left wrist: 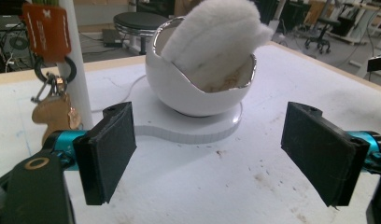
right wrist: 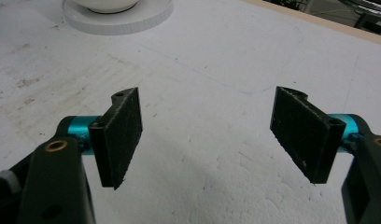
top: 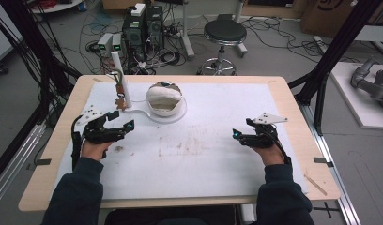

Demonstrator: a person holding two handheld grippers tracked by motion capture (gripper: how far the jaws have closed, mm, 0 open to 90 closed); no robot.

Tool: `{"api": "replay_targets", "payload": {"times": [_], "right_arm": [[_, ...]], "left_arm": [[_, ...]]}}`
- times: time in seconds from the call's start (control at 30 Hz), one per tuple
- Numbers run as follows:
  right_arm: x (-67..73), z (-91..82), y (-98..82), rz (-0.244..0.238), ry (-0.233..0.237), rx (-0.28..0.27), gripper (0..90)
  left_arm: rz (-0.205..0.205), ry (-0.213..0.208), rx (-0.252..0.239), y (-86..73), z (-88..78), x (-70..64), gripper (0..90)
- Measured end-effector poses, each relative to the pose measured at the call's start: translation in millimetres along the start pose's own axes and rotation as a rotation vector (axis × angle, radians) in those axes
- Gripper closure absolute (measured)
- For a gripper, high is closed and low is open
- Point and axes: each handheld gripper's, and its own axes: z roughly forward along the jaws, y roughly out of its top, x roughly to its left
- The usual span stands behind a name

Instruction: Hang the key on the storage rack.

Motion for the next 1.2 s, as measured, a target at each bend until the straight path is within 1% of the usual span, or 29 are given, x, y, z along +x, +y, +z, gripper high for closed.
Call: {"api": "replay_targets", "payload": {"times": [0.1,0.13,0.2,0.23,0.37,0.5,0.53,0.6,0.73,0.93,1.2], "right_arm": [[-0.7,0.6,-0.5,0.003,0.004,-0.002,24.2],[-0.8,0.6,-0.7,0.004,0.004,-0.002,23.6],[-1.1,0.4,-1.2,0.008,0.007,-0.001,23.2],[-1.2,-0.1,-1.7,0.008,0.006,0.0,23.1],[-2.2,-2.8,-4.2,0.005,-0.002,0.001,23.1],[-3.2,-5.3,-5.4,0.009,-0.01,-0.003,23.1],[-2.9,-6.0,-5.5,0.01,-0.012,-0.007,23.1],[-2.7,-6.5,-5.4,0.009,-0.013,-0.011,23.1],[-1.3,-7.4,-5.1,0.004,-0.017,-0.012,23.1],[0.5,-7.8,-4.6,-0.006,-0.024,-0.008,23.1],[0.7,-8.7,-4.7,0.005,-0.024,-0.011,23.1]], "left_arm": [[-0.014,0.015,-0.003,-7.8,-2.1,-1.8,17.3],[-0.007,0.021,0.005,-8.4,-2.7,-2.2,17.3],[-0.017,0.021,0.01,-8.4,-2.8,-3.0,17.1],[-0.016,0.024,0.008,-8.6,-3.0,-3.5,17.1],[0.003,0.016,-0.003,-8.9,-3.6,-7.4,17.1],[-0.001,0.0,-0.01,-10.3,-1.7,-13.0,17.2],[0.007,-0.005,-0.01,-10.2,-1.3,-13.7,17.2],[0.008,-0.009,-0.01,-10.4,-0.8,-15.0,17.2],[-0.005,-0.012,-0.01,-12.3,-0.8,-14.8,17.2],[-0.01,-0.004,0.0,-14.4,-1.9,-12.4,17.4],[-0.018,-0.002,0.002,-14.9,-2.0,-11.2,17.3]]}}
